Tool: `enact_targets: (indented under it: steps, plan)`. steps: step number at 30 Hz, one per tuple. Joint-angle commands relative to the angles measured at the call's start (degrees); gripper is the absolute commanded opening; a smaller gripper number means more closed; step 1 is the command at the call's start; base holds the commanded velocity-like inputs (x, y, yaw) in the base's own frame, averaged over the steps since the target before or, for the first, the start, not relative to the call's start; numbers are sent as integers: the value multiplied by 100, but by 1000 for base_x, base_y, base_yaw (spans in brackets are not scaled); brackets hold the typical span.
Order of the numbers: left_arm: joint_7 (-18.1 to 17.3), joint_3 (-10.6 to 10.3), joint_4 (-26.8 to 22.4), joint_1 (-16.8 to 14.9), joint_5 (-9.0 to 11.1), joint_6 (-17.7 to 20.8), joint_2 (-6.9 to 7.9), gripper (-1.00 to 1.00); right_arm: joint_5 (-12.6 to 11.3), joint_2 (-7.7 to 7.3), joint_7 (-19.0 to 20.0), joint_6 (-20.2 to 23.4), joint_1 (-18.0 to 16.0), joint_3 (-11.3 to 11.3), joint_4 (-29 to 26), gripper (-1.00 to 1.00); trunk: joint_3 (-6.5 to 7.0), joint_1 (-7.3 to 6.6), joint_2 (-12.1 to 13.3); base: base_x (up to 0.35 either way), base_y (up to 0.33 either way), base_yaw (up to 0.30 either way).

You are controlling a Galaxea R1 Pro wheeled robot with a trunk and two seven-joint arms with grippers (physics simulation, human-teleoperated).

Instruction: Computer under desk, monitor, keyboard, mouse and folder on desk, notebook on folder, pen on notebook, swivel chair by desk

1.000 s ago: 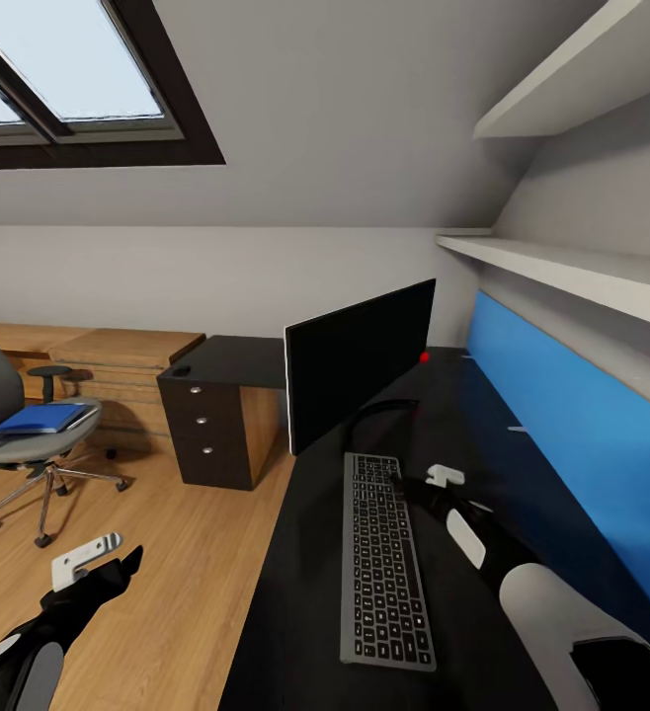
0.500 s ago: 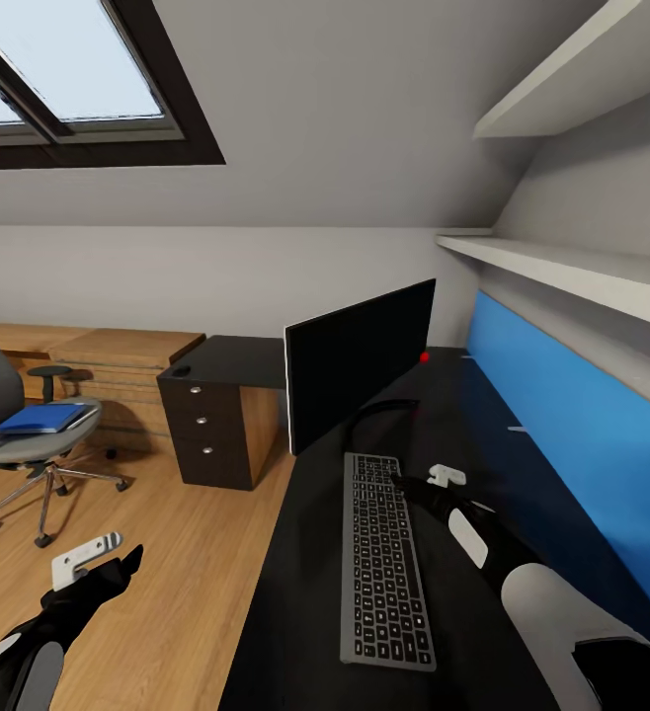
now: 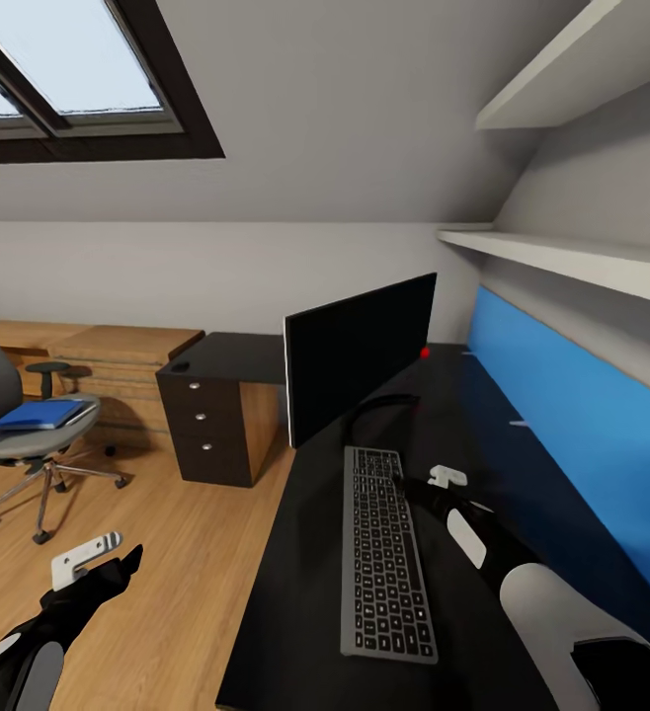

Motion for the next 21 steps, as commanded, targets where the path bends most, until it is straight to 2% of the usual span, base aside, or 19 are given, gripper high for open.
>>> enact_targets:
  steps: [1,12,21]
  plan:
    - [46,-3,-8,-3,61,28,2,100,-40,-6,-5,24,-4,29,-7,100,-25,22,-45,0,0,0]
    - [46,-3,-8,-3,61,28,2,100,-37,-6,-17,39,-3,31,-7,100,-222,264,-486,0,0,0]
    - [46,-3,-8,-3,61,28,2,100,-33,-6,-26,48,-2,53,-8,100,-222,264,-486,0,0,0]
